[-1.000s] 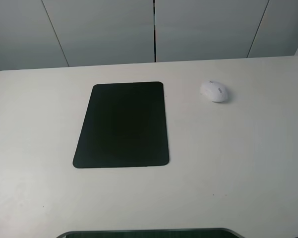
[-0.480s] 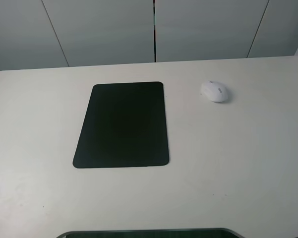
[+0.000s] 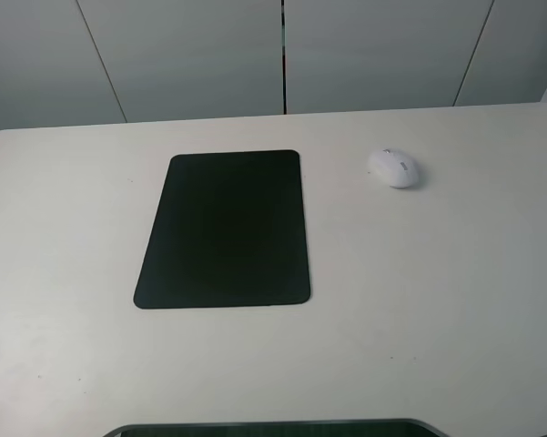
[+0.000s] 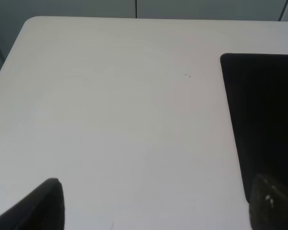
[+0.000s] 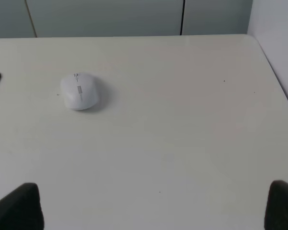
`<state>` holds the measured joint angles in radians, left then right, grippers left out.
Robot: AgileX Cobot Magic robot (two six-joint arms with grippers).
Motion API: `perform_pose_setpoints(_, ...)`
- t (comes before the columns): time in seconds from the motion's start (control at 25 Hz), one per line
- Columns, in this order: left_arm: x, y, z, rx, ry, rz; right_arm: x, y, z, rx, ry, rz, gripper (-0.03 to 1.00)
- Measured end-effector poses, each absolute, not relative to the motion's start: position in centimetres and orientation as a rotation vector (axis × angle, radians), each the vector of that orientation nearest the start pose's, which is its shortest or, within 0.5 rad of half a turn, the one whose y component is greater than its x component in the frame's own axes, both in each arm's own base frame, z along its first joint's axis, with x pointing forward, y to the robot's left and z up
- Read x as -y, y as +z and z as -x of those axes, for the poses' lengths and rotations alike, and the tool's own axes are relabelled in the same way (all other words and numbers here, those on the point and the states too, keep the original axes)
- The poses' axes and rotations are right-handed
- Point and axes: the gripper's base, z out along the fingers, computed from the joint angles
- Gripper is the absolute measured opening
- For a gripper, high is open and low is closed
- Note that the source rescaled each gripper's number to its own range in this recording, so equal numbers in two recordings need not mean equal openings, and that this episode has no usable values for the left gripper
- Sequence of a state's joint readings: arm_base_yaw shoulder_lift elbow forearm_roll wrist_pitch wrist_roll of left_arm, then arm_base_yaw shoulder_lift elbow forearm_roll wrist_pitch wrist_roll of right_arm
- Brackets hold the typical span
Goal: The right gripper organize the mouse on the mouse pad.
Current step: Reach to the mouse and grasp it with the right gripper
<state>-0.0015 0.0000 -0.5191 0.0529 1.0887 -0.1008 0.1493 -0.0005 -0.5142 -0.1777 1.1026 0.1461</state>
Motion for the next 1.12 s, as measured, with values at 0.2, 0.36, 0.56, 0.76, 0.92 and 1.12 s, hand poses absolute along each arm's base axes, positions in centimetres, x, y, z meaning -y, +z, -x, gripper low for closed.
perform_pose_setpoints(0.2,-0.4,28.0,0.8,-2.049,0.000,0.106,1.6,27.9,0.7,-2.056,-0.050,0.017,1.00)
perform_pose_setpoints(0.36,-0.4,28.0,0.8,-2.049,0.000,0.106,1.5,27.9,0.7,-2.056,-0.043,0.024,1.00)
perform_pose_setpoints(0.56,-0.4,28.0,0.8,-2.049,0.000,0.106,1.4,27.9,0.7,-2.055,-0.035,0.024,1.00)
perform_pose_setpoints(0.76,-0.4,28.0,0.8,-2.049,0.000,0.106,1.2,27.9,0.7,-2.056,-0.003,0.026,1.00)
perform_pose_setpoints(0.92,-0.4,28.0,0.8,-2.049,0.000,0.106,1.2,29.1,0.5,-2.058,-0.006,0.031,1.00)
perform_pose_setpoints(1.12,-0.4,28.0,0.8,-2.049,0.000,0.106,0.9,32.4,-1.3,-2.100,-0.036,0.083,1.00)
